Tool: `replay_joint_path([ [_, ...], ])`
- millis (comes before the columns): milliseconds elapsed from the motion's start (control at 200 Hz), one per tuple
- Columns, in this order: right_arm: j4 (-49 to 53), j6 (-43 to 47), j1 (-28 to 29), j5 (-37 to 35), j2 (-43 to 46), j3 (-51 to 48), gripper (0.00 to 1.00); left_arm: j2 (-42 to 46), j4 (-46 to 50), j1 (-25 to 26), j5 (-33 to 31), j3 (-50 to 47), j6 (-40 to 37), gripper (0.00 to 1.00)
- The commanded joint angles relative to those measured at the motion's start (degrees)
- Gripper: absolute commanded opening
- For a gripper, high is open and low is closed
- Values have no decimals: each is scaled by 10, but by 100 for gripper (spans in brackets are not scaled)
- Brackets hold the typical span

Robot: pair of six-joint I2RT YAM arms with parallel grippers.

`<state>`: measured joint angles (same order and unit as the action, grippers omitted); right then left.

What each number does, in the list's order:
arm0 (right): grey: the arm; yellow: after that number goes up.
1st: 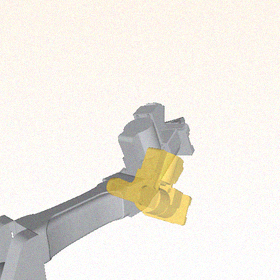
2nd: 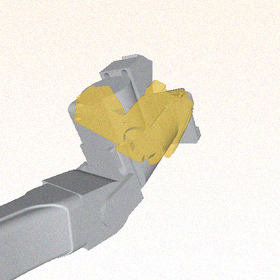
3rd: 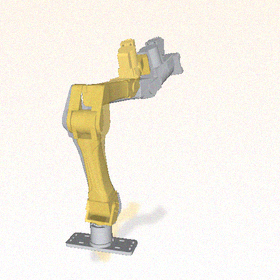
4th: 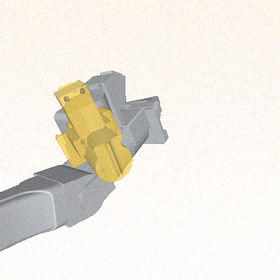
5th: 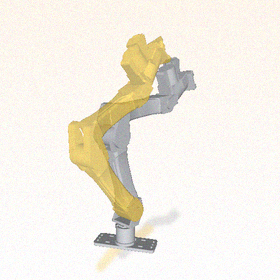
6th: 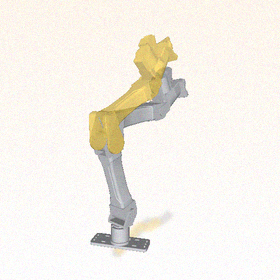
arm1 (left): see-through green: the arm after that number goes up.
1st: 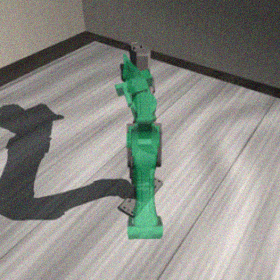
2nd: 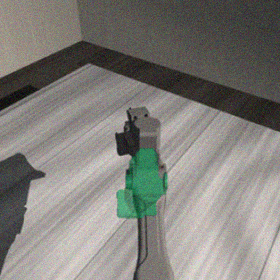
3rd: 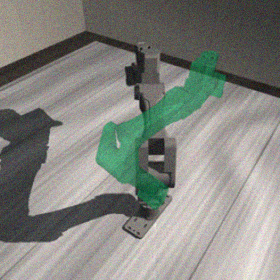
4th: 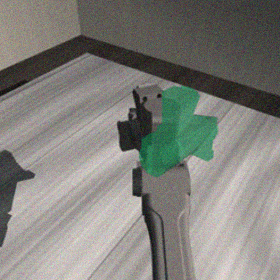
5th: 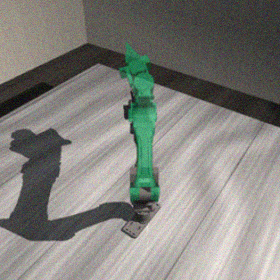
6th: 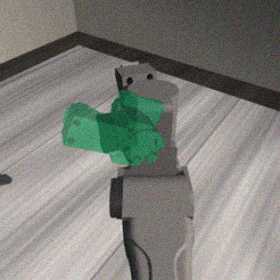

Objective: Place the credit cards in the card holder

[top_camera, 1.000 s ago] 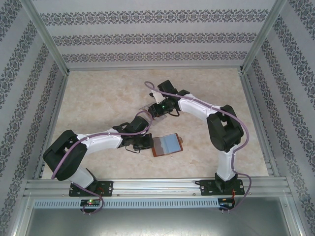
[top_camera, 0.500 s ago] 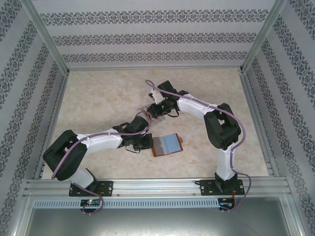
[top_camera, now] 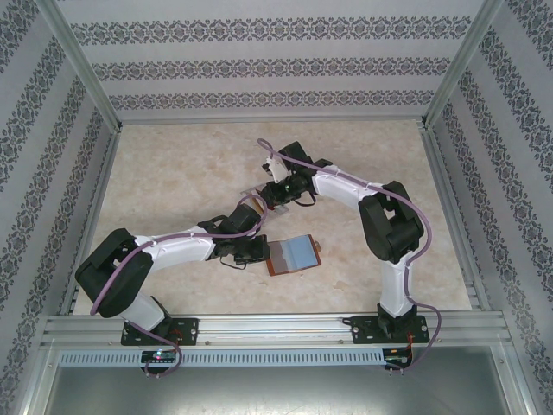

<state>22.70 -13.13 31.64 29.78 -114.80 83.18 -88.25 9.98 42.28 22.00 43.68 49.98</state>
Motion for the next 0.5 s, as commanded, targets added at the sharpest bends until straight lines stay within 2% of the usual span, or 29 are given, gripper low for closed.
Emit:
replay_joint_path([
  [0,20,24,9,-50,25,-8,12,-2,-5,5,-2,-4,-4,7],
  [80,35,38,20,-121,34,-9,9,-3,-6,5,-3,-4,-4,7],
  [160,37,43,25,-160,42,-14,5,-3,-5,5,-3,-3,-4,7],
  [240,33,43,25,-178,50,-22,0,-4,-6,5,-2,-2,-4,7],
  [495,42,50,27,-216,53,-19,0,-7,-7,5,-2,-3,-3,7],
])
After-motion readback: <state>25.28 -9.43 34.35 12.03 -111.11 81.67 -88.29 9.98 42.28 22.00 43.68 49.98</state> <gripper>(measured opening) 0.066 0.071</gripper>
